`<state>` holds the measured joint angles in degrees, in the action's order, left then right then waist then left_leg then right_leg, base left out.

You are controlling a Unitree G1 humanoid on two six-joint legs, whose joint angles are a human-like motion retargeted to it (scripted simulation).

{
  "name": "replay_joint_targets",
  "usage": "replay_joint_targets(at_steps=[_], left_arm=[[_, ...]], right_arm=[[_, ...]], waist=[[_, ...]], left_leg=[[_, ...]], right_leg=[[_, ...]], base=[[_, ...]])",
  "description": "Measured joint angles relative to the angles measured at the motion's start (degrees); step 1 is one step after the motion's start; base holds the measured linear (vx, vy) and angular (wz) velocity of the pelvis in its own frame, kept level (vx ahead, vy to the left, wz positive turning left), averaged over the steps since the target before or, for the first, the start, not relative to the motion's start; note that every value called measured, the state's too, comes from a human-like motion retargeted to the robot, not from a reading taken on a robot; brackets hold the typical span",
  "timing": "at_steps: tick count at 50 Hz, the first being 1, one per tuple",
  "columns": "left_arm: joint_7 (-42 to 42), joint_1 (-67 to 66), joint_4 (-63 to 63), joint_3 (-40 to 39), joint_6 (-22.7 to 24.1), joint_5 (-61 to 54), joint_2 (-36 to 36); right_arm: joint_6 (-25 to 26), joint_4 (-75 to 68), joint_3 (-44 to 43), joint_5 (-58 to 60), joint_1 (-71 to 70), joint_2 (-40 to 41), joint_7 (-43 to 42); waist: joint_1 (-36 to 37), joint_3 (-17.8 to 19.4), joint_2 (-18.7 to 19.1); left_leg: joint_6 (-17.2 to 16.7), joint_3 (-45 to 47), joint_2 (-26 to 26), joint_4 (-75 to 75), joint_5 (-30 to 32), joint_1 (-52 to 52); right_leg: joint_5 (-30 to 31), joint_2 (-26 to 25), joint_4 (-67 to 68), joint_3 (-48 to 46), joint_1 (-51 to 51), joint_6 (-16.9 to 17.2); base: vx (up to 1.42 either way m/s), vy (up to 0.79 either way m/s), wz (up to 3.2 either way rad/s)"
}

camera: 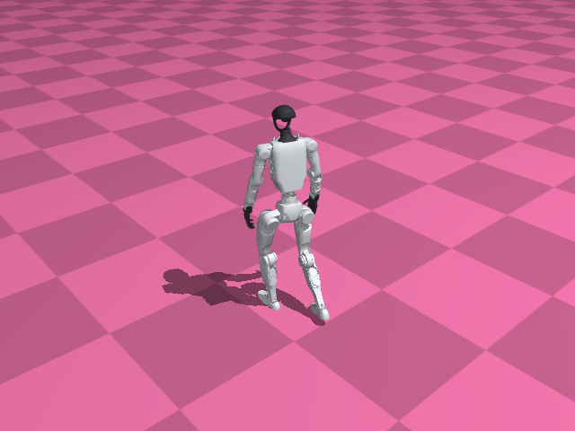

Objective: Walk

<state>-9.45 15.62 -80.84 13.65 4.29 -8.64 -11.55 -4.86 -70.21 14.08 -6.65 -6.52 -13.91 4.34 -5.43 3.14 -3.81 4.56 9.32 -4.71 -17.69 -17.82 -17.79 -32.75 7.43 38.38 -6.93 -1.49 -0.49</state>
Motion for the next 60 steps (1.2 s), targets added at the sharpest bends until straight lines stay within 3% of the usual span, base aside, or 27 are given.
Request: replay_joint_targets(at_steps=[3,6,8,10,15,20,27,33,40,45,52,55,57,60], left_arm=[[0.4,0.3,0.7,0.3,0.5,-1.3,-0.1],[1.1,0.3,1.5,0.4,1.0,-2.2,0.0],[1.7,0.1,2.0,0.4,1.3,-2.7,0.2],[2.2,-0.1,2.4,0.3,1.6,-2.9,0.5],[3.0,-1.3,2.4,0.4,1.4,-2.8,2.2],[2.4,-2.5,1.4,1.4,1.0,-1.7,4.3],[0.2,-5.9,0.6,4.4,1.4,0.7,5.7],[-1.0,-8.0,0.2,5.9,1.7,3.2,5.4],[-1.8,-9.0,-0.2,6.1,1.8,4.8,4.7],[-1.7,-9.5,0.1,5.0,2.2,4.5,3.9],[0.4,-8.6,3.5,2.8,3.0,1.7,0.9],[2.1,-7.0,6.9,1.6,3.3,1.0,-0.5],[3.1,-5.7,9.0,0.9,3.3,0.7,-1.1],[3.8,-4.3,11.3,-0.2,3.2,0.4,-1.5]], right_arm=[[0.1,-0.1,0.3,-0.2,0.1,-0.3,-0.1],[0.2,-0.3,0.6,-0.3,0.2,-0.4,-0.1],[0.2,-0.5,0.7,-0.4,0.3,-0.2,-0.1],[0.2,-0.7,0.8,-0.2,0.3,0.1,-0.1],[0.0,-1.2,1.4,0.7,1.0,1.1,0.2],[0.1,-2.0,2.9,1.6,1.4,1.3,1.4],[0.5,-2.5,4.7,2.3,2.7,1.1,2.7],[0.7,-2.2,4.6,2.7,3.1,0.8,2.6],[0.6,-1.8,2.7,2.4,3.1,0.5,1.7],[0.2,-1.7,1.4,2.1,3.4,0.7,0.9],[-0.9,-0.1,1.6,0.8,3.8,0.6,0.0],[-1.2,1.5,1.6,1.0,3.7,-0.1,-0.5],[-1.1,2.5,1.6,1.3,3.3,-0.6,-1.0],[-0.8,3.5,1.9,1.9,2.5,-1.1,-1.5]], waist=[[-0.6,0.1,-2.0],[-1.5,0.7,-4.4],[-2.0,1.3,-5.6],[-2.6,1.9,-6.1],[-4.5,3.2,-5.6],[-5.9,4.5,-1.1],[-6.1,4.2,2.2],[-4.8,3.1,2.4],[-3.2,1.3,4.3],[-2.4,0.3,6.6],[-0.9,0.5,11.7],[0.0,1.3,13.3],[1.1,1.8,13.6],[2.9,2.5,13.0]], left_leg=[[1.7,0.3,-4.2,5.0,0.7,4.3],[3.4,-0.2,-8.7,9.8,1.6,9.0],[4.2,-0.8,-10.8,12.2,1.8,12.0],[4.8,-1.5,-12.1,13.8,1.7,14.6],[4.7,-3.4,-12.3,14.8,-0.2,19.6],[3.8,-4.3,-7.8,13.9,-4.3,22.8],[3.5,-3.6,-3.7,10.5,-10.2,24.2],[3.4,-2.6,-3.4,6.1,-14.7,24.9],[1.9,-2.7,-1.0,-1.4,-19.0,26.1],[-1.6,-6.1,2.5,-9.5,-15.7,26.7],[-15.0,-15.3,7.6,-32.8,1.4,21.5],[-17.4,-15.4,11.2,-46.9,6.7,16.2],[-15.2,-14.4,14.1,-54.7,4.3,11.7],[-9.3,-12.8,18.1,-62.2,-4.7,4.6]], right_leg=[[3.5,4.4,8.8,1.4,-2.3,2.1],[13.4,7.9,19.4,3.9,-4.9,6.4],[16.8,10.1,25.9,4.8,-7.0,7.4],[16.8,12.0,31.0,5.0,-9.4,6.5],[9.1,13.9,33.8,3.4,-15.7,2.0],[5.3,8.2,22.4,-0.3,-21.2,0.0],[9.6,1.4,-0.9,-4.2,-26.9,2.8],[11.8,1.0,-13.1,-8.7,-29.6,4.8],[16.8,0.4,-17.3,-14.2,-26.6,3.9],[17.6,-2.5,-13.0,-14.5,-23.9,1.4],[15.6,-14.9,-15.4,-12.5,-16.0,-3.5],[15.1,-19.9,-18.1,-10.9,-12.0,-5.2],[14.7,-22.3,-19.6,-9.4,-9.5,-5.6],[13.5,-24.4,-21.4,-6.4,-5.6,-5.7]], base=[[0.32,0.18,-0.02],[0.30,0.17,0.07],[0.29,0.15,-0.03],[0.29,0.13,-0.09],[0.30,0.09,-0.10],[0.31,0.05,-0.13],[0.30,0.01,-0.27],[0.30,-0.07,-0.34],[0.40,-0.14,-0.18],[0.48,-0.18,-0.37],[0.45,-0.14,-0.70],[0.42,-0.08,-0.73],[0.43,-0.09,-0.82],[0.44,-0.10,-0.96]])
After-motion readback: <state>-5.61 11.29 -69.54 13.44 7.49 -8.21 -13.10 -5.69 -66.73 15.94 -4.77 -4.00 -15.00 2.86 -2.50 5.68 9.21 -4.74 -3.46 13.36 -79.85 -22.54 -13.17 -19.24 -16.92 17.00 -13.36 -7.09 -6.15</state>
